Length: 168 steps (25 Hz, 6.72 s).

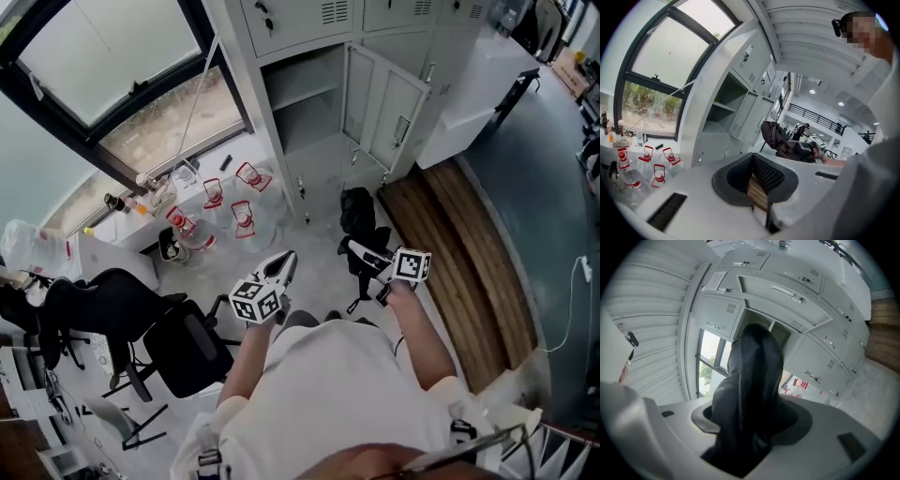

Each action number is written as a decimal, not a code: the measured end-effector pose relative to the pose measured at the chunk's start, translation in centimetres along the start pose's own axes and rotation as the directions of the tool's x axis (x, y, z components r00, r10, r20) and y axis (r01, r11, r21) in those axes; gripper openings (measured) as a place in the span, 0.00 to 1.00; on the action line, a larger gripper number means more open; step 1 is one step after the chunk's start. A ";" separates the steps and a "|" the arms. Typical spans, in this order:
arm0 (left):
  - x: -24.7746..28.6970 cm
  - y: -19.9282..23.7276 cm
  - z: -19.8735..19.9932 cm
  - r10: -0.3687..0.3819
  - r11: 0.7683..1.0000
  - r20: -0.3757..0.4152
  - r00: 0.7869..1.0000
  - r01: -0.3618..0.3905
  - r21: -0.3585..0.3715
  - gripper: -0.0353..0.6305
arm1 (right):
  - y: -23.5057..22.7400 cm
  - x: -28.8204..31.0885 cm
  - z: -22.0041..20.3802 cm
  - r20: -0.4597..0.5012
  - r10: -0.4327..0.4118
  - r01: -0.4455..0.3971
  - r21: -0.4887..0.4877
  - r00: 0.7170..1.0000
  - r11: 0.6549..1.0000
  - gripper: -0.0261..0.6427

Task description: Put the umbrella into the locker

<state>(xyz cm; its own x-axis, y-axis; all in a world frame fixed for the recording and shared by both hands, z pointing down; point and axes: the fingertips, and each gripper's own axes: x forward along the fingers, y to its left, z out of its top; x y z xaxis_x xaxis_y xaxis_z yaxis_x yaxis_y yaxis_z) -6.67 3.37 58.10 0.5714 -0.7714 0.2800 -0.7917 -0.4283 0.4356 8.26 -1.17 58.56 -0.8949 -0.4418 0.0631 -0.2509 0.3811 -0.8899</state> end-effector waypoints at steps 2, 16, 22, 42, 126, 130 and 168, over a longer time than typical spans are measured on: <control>0.9 0.3 0.0 0.001 1.000 -0.008 1.000 -0.001 -0.005 0.06 | -0.4 0.3 0.6 -0.007 0.003 -0.003 0.003 1.000 1.000 0.44; 6.8 5.9 3.7 -0.032 0.999 -0.028 0.999 0.031 -0.024 0.06 | -3.7 5.1 5.8 0.002 -0.023 0.023 0.009 1.000 1.000 0.44; 9.0 9.6 6.1 -0.051 0.998 -0.034 0.998 0.050 -0.027 0.06 | -4.8 8.6 8.4 0.015 -0.042 0.042 0.011 0.999 0.999 0.44; 12.1 20.1 12.2 -0.083 0.996 -0.039 0.996 0.082 -0.032 0.06 | -9.1 18.9 14.6 0.038 -0.282 0.283 -0.204 0.959 0.937 0.43; 24.6 17.8 11.3 0.263 0.956 0.009 0.965 -0.259 -0.135 0.06 | -25.3 22.9 23.7 0.024 -0.648 0.297 -0.901 0.761 0.316 0.45; 24.7 17.4 10.9 0.263 0.955 0.006 0.965 -0.259 -0.142 0.06 | -25.8 21.8 23.0 0.021 -0.650 0.338 -0.866 0.759 0.367 0.44; 17.6 18.6 8.3 0.421 0.889 0.062 0.905 -0.397 -0.228 0.06 | -25.6 31.2 20.9 -0.250 -0.471 0.140 -0.748 0.846 0.649 0.34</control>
<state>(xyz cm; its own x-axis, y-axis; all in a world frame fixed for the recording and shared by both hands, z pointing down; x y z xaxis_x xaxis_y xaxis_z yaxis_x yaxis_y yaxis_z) -13.14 -22.03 64.00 0.1708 -0.9075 0.3837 -0.8814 0.0334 0.4713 -5.51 -41.70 73.85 -0.7314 -0.3500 0.5853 -0.5640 0.7929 -0.2305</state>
